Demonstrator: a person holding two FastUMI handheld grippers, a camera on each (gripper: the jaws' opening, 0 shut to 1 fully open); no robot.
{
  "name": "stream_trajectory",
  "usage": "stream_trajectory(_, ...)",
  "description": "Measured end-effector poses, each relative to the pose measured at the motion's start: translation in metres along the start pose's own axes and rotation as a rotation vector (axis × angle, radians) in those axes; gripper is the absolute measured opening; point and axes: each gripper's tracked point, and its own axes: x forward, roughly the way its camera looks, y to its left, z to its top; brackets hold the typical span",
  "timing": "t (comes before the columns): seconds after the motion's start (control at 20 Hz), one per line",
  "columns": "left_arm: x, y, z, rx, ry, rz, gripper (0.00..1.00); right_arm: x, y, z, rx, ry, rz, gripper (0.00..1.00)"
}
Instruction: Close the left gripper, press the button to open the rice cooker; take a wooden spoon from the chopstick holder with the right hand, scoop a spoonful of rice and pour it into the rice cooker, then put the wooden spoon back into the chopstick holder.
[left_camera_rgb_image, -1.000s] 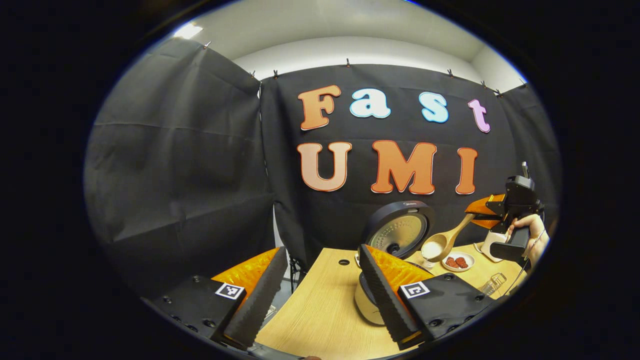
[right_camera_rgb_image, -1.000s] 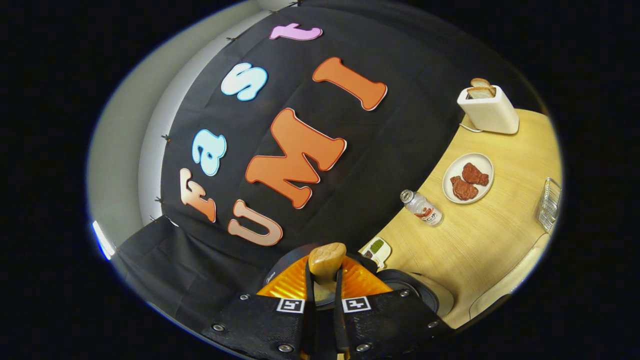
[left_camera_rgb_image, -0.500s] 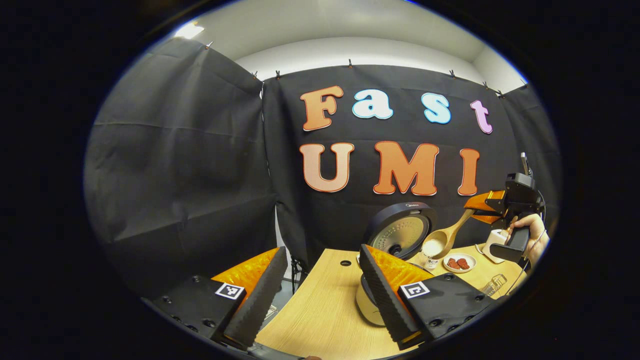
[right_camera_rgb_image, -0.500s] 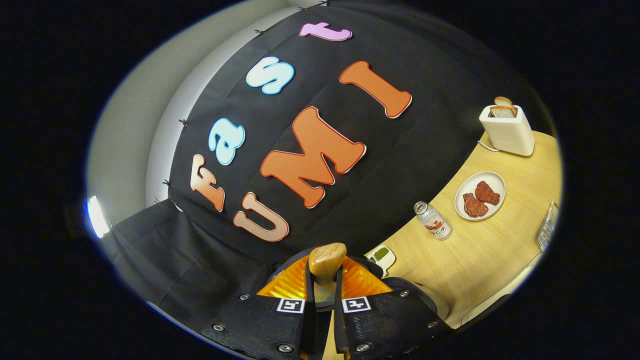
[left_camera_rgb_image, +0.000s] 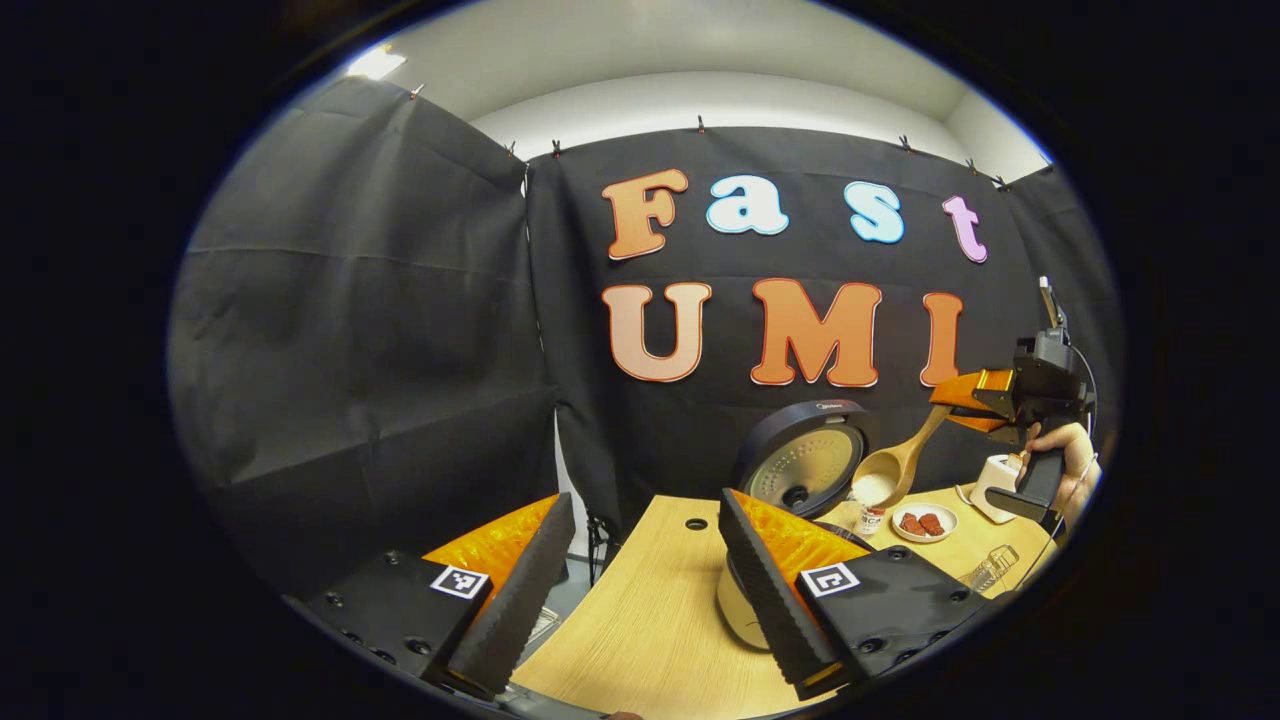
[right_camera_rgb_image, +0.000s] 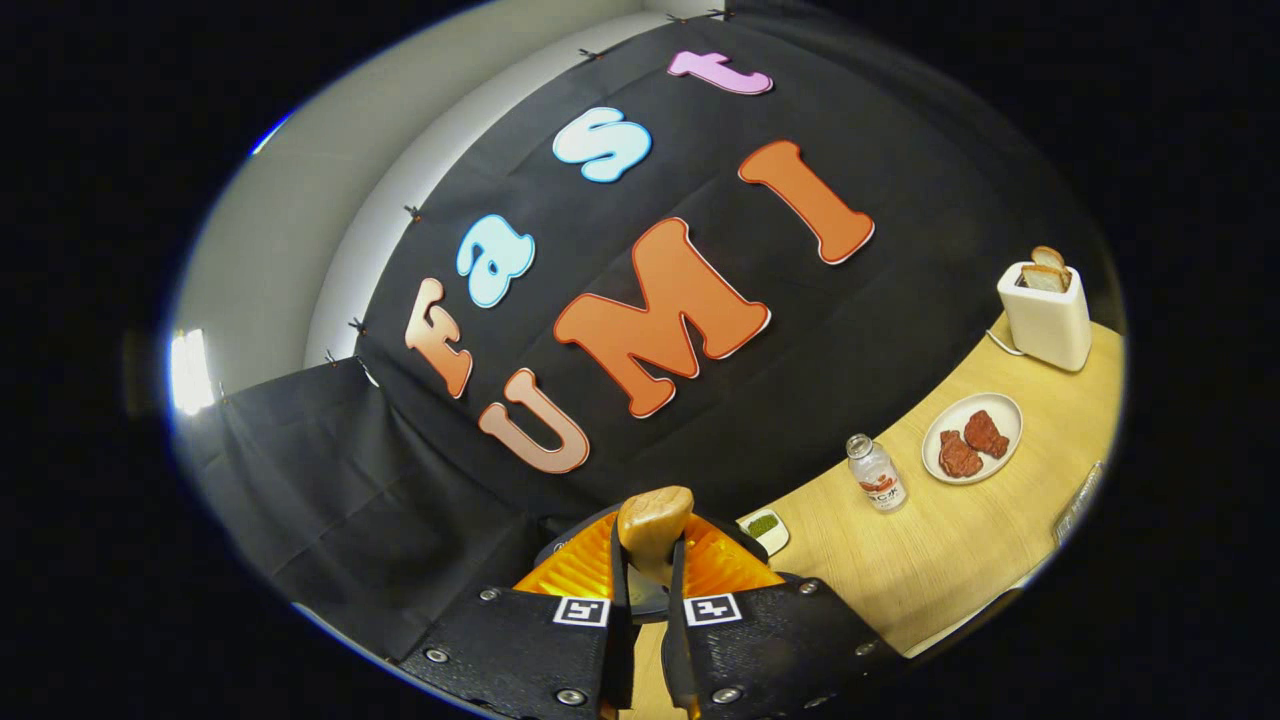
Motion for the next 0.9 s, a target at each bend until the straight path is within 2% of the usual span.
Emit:
stream_trajectory(0.5, -0.002, 0.001, 0.0, 0.001, -0.004, 0.001, 0.94, -0.005, 0.018, 0.0, -0.163, -0.021, 0.037, 0.13)
stream_trajectory(0.9, -0.005, 0.005, 0.0, 0.003, -0.004, 0.011, 0.94, -0.004, 0.021, -0.022, -0.298, 0.001, 0.057, 0.13)
